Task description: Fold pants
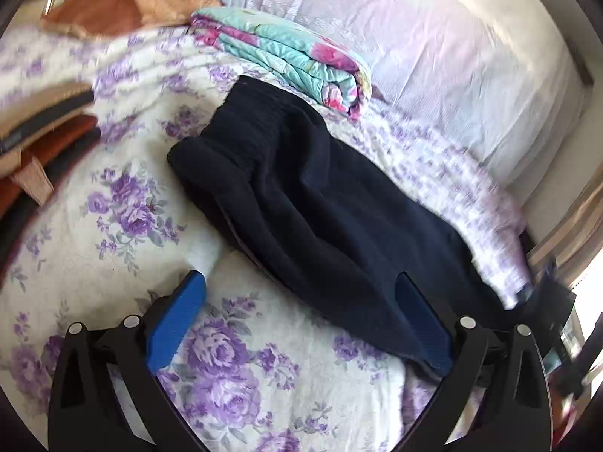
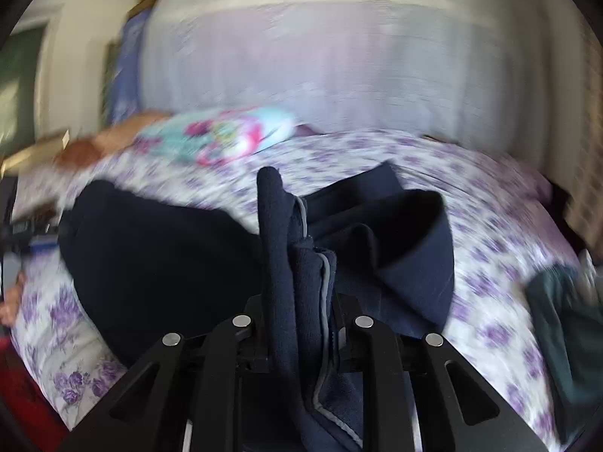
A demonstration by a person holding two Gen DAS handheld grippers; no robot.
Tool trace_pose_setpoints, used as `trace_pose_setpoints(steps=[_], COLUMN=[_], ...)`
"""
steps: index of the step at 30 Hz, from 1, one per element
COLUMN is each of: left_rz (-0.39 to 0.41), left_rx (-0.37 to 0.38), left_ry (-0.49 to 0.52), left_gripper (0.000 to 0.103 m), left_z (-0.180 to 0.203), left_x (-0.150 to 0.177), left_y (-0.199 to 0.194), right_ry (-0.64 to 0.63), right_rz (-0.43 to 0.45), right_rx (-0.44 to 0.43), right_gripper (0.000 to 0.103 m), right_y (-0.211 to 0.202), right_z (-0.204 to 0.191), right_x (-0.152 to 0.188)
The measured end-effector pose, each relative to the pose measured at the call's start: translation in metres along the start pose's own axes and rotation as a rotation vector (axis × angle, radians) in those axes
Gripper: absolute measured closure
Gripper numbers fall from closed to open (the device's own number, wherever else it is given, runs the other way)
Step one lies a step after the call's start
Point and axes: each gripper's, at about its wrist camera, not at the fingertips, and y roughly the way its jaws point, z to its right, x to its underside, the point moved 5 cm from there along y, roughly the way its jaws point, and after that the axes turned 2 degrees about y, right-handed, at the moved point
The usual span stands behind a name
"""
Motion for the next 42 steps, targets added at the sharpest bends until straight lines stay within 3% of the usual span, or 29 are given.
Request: trace_pose_setpoints(steps=[4, 6, 12, 16, 19, 20, 22, 23, 25, 27, 29, 32, 36, 38, 42], left_rz=[-0.01, 0.0, 0.002, 0.001, -0.001, -0.002, -0.002, -0.001, -0.001, -0.001, -0.001, -0.004, -0.006, -0.008, -0.008], left_rx=[-0.002, 0.025, 0.025, 0.024, 0.02, 0.019, 0.02, 0.02, 0.02, 0.02, 0.019, 0.018, 0.013, 0.01, 0.01], left_ry=[0.004, -0.019, -0.018, -0.018, -0.016, -0.015, -0.015, -0.016, -0.016, -0.016, -0.016, -0.013, -0.011, -0.008, -0.008], left_gripper=[0.005, 0.005, 0.005, 0.005, 0.005, 0.005, 0.005, 0.005, 0.005, 0.005, 0.005, 0.005, 0.005, 0.005, 0.005], left_z=[0.0, -0.005, -0.007, -0.007, -0.008, -0.008, -0.008, -0.008, -0.007, -0.007, -0.007, -0.008, -0.009, -0.009, -0.009], left_x=[-0.001, 0.0, 0.003, 0.004, 0.005, 0.005, 0.005, 0.005, 0.005, 0.005, 0.005, 0.005, 0.004, 0.004, 0.004], left_y=[0.003, -0.001, 0.0, -0.001, -0.001, -0.001, -0.001, -0.001, -0.001, -0.001, -0.001, 0.0, 0.002, 0.002, 0.002], right_ry=[-0.217, -0.305, -0.319, -0.415, -0.551, -0.562, -0.508, -0.455, -0.306, -0.185, -0.101, -0.133, -0.15, -0.105, -0.065], right_rz=[-0.111, -0.131, -0.027, -0.094, -0.144, -0.148, -0.159, -0.156, -0.123, -0.084, -0.07, -0.157, -0.286, -0.329, -0.348], right_rx=[-0.035, 0.001, 0.013, -0.023, 0.031, 0.035, -0.017, -0.069, -0.215, -0.258, -0.214, -0.02, 0.027, 0.008, -0.04], right_gripper=[0.083, 0.083, 0.083, 0.083, 0.077, 0.071, 0.052, 0.038, 0.035, 0.035, 0.035, 0.035, 0.036, 0.032, 0.027], right_y=[0.041, 0.046, 0.017, 0.028, 0.037, 0.034, 0.026, 0.019, -0.003, -0.019, -0.02, 0.014, 0.073, 0.094, 0.099], right_z=[-0.068, -0.084, -0.081, -0.101, -0.119, -0.121, -0.114, -0.108, -0.092, -0.073, -0.052, -0.031, -0.027, -0.026, -0.027], right_x=[0.016, 0.026, 0.011, 0.032, 0.048, 0.046, 0.038, 0.032, 0.015, -0.001, -0.014, -0.01, 0.002, 0.002, -0.004])
